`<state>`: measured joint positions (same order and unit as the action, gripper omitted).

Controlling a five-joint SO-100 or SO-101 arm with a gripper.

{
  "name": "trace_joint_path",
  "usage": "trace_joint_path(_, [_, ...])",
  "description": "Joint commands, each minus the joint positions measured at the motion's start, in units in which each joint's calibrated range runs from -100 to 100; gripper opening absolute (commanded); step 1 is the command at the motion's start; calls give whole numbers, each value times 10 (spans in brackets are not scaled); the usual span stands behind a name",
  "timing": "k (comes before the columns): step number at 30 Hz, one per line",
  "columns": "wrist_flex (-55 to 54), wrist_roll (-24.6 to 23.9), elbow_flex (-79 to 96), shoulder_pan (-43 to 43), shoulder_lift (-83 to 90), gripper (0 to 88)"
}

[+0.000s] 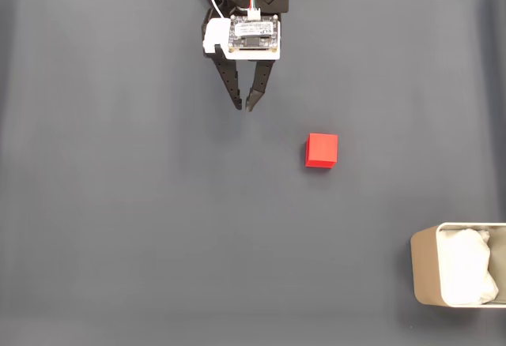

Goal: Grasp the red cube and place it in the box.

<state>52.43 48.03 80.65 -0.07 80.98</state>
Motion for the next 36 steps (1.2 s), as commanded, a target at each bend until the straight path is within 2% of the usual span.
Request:
trace_joint_path(1, [13, 6, -68, -3, -41, 4])
trace_joint_path(14, [59, 24, -186, 16, -143, 9])
trace_joint_path(36, [63, 45, -254, 139, -214, 46])
